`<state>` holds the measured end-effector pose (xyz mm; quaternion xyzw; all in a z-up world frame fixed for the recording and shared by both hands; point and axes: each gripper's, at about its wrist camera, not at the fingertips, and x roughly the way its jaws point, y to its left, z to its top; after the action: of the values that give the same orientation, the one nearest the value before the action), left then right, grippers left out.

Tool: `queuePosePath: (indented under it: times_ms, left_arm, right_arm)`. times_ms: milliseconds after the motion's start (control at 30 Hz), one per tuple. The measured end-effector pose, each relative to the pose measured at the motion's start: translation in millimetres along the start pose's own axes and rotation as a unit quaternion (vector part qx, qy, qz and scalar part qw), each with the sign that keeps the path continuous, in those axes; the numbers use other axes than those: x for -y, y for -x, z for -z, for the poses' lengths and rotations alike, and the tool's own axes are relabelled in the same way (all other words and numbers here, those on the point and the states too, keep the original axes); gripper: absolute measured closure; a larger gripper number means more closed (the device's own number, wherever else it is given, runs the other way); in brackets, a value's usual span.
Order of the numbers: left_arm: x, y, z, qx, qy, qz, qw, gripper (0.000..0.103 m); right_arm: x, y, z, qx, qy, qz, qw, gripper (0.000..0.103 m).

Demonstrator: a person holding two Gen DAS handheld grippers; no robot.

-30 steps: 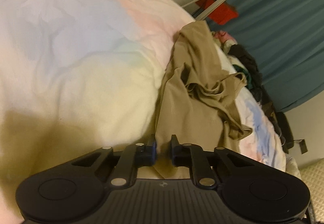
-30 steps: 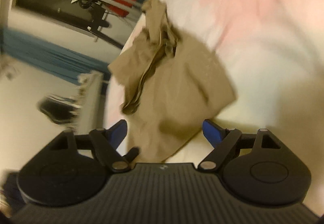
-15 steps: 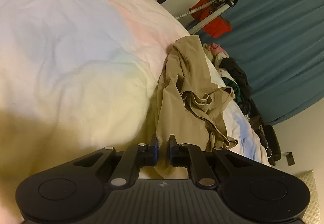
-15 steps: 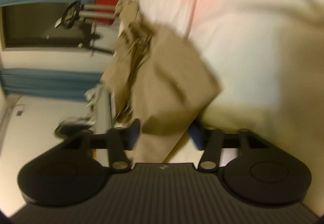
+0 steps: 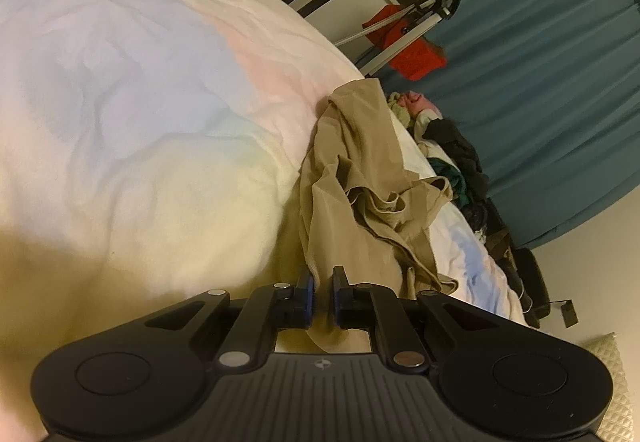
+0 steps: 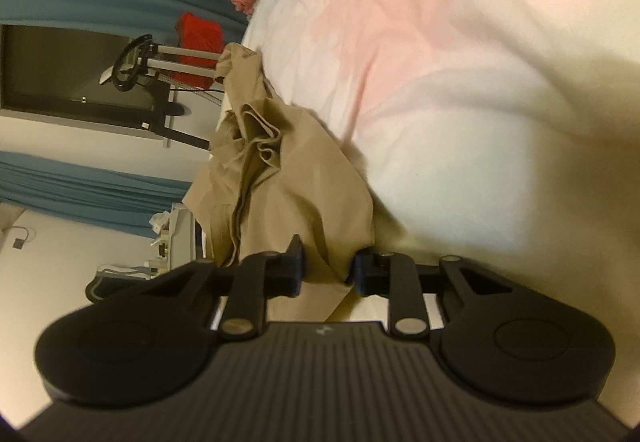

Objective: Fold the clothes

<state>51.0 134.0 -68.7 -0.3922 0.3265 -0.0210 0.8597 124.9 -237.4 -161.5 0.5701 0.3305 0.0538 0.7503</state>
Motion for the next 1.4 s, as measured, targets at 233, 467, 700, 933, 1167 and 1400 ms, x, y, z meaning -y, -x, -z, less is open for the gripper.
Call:
queuePosePath:
  times_ms: [233,467,700,933,1167,1400]
  left_arm:
    - [12.6,16.2,-6.2,0.025,-0.016,0.032,0.999,0.096]
    - [40.0,57.8,-4.6,0.053,-0.068,0.067,0.9941,0.097]
    - [38.8,124.7,31.9,0.072,-0.091,0.094,0.9889,0.097]
    - [34.6,194.2,68.9,0.086,-0.088,0.129,0.9839,0.097]
    - [38.3,209.7,69.5,0.083,-0.07,0.132,0.9853,0.097]
    - [75.0,133.4,7.5,0.069,-0.058,0.079,0.9928,0.097]
  right_arm:
    - [-20.3,18.1,-5.0,0.016,0.027,-0.037,0.999,0.089]
    - [-50.7,61.0,-5.1,0.037,0.065,-0.078,0.994,0.09]
    - [-53.3,121.1,22.4,0.052,0.095,-0.099,0.989,0.09]
    - [-38.6,199.6,70.2,0.09,0.133,-0.13,0.978,0.09]
    - [-38.3,223.1,81.8,0.113,0.142,-0.125,0.975,0.09]
    - [-87.9,143.8,18.0,0.049,0.122,-0.068,0.989,0.089]
